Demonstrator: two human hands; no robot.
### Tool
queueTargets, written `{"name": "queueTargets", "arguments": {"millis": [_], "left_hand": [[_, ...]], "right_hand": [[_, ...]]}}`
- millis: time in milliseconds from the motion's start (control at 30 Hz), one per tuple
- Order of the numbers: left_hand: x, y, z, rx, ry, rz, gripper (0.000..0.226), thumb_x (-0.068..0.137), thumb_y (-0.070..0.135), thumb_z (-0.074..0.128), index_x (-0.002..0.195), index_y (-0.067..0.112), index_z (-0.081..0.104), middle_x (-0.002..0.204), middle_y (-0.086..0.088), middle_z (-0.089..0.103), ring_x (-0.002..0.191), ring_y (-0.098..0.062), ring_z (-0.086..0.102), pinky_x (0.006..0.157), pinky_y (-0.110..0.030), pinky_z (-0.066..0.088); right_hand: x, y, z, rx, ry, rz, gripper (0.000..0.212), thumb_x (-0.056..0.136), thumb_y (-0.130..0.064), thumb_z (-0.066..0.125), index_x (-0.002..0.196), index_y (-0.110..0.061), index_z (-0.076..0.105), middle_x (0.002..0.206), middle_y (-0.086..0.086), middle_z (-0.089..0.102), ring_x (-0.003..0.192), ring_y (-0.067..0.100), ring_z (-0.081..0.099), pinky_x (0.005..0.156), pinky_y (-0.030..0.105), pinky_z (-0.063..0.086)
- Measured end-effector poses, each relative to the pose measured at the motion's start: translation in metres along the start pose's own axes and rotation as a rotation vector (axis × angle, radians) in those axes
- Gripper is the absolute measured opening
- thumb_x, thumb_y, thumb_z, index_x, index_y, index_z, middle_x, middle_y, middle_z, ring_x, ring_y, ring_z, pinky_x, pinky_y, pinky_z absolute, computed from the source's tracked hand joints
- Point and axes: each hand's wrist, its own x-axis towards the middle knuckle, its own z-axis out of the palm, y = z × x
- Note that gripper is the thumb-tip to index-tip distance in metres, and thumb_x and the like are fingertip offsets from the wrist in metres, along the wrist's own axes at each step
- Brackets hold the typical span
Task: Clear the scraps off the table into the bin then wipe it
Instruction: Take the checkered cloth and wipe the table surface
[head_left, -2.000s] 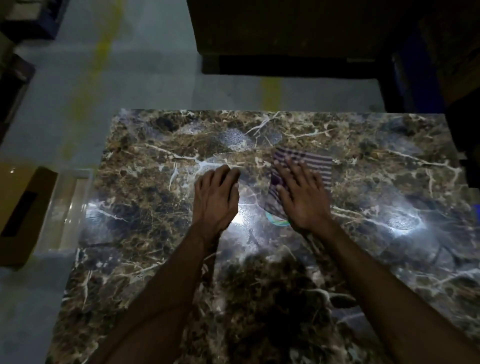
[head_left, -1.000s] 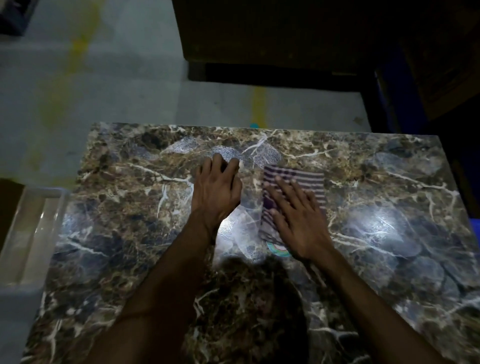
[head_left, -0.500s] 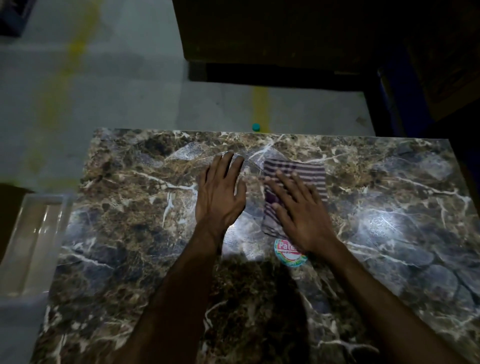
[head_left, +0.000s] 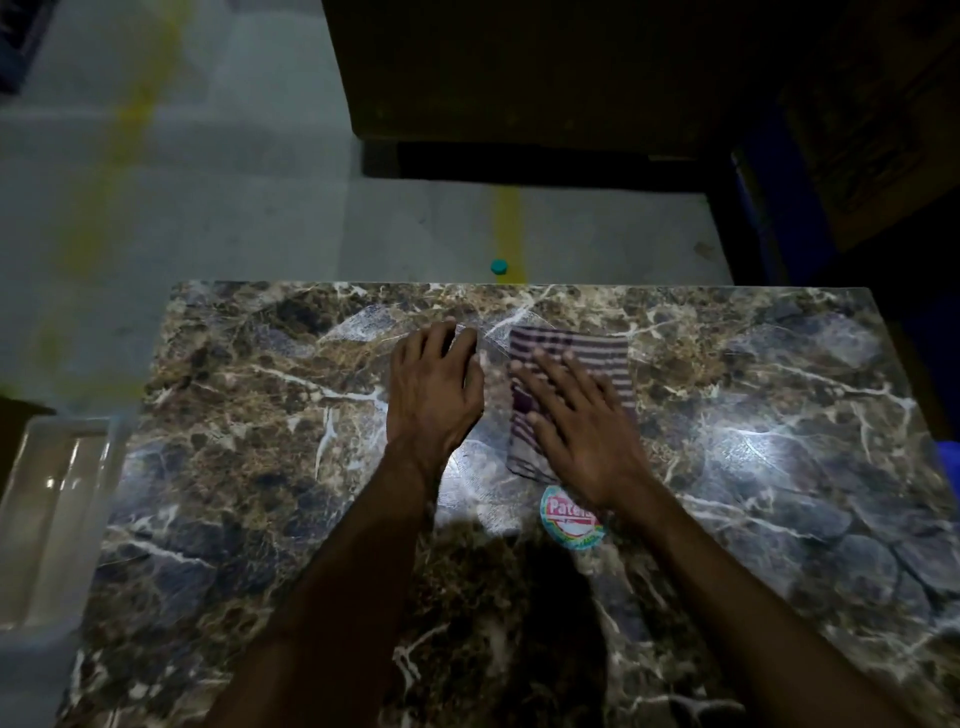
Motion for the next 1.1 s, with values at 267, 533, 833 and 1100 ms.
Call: {"name": "queueTargets", "arguments": {"millis": [267,533,833,1100], "left_hand": [[0.001,-0.001,0.006,-0.055,-0.044,-0.054,0.058,0.103,0.035,0.041,0.159,0.025,0.032,0.166,-0.001,0.030,0.156,-0.024,0.021,0.127,-0.048,0.014],[0.000,-0.001,0.004,-0.097,-0.062,-0.052,0.056,0.107,0.033,0.037,0.162,0.026,0.030,0.171,0.001,0.022,0.158,-0.019,0.014,0.129,-0.047,0.008],[0.001,-0.002,0.003,-0.093,-0.008,-0.049,0.060,0.100,0.023,0.037,0.159,0.012,0.038,0.166,-0.003,0.034,0.156,-0.019,0.024,0.128,-0.049,0.017],[0.001,-0.001,0.002,-0.069,-0.038,-0.028,0.055,0.105,0.028,0.039,0.159,0.021,0.035,0.168,0.000,0.030,0.156,-0.020,0.021,0.129,-0.049,0.010]], "right_hand": [[0.093,-0.021,-0.012,0.075,0.080,0.206,0.060,0.108,-0.050,0.016,0.166,-0.035,0.016,0.175,-0.003,0.009,0.161,0.024,0.002,0.129,0.051,0.003],[0.032,0.012,-0.011,0.008,0.014,0.046,0.056,0.110,-0.049,0.017,0.164,-0.045,0.005,0.175,-0.010,0.005,0.162,0.019,-0.001,0.128,0.046,0.008],[0.101,-0.030,-0.007,0.037,0.045,0.068,0.060,0.108,-0.048,0.016,0.166,-0.035,0.016,0.175,-0.003,0.009,0.161,0.026,0.004,0.127,0.052,0.004],[0.066,0.022,-0.019,0.005,0.054,0.123,0.057,0.109,-0.050,0.017,0.165,-0.041,0.013,0.174,-0.006,0.012,0.161,0.024,0.009,0.126,0.052,0.017]]}}
